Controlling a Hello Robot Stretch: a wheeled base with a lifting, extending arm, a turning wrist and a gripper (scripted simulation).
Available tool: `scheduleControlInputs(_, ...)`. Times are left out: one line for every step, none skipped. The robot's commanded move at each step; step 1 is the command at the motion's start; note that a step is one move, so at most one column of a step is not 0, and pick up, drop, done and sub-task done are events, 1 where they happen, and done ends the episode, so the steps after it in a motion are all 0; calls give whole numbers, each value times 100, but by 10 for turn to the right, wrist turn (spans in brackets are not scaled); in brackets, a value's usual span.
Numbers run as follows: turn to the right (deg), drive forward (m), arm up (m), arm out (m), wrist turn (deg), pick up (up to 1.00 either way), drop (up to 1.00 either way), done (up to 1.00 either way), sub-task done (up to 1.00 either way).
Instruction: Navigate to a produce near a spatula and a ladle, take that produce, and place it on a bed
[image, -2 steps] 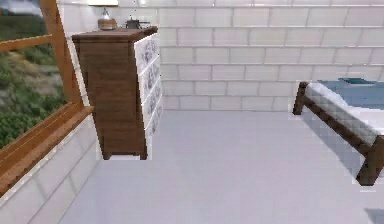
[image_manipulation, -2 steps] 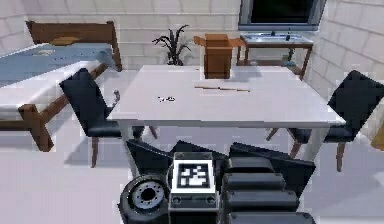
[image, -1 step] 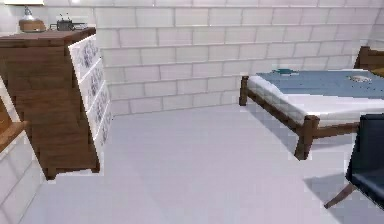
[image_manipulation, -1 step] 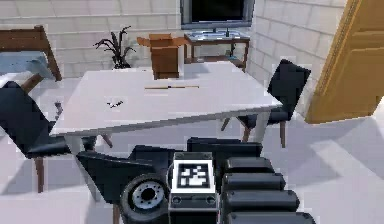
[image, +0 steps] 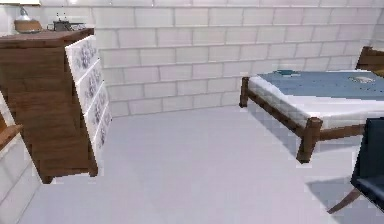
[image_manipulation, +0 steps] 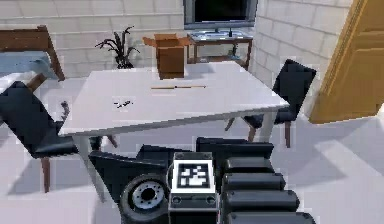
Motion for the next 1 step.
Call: scheduleControlInputs(360,0,0,0,0,0,0,0,0)
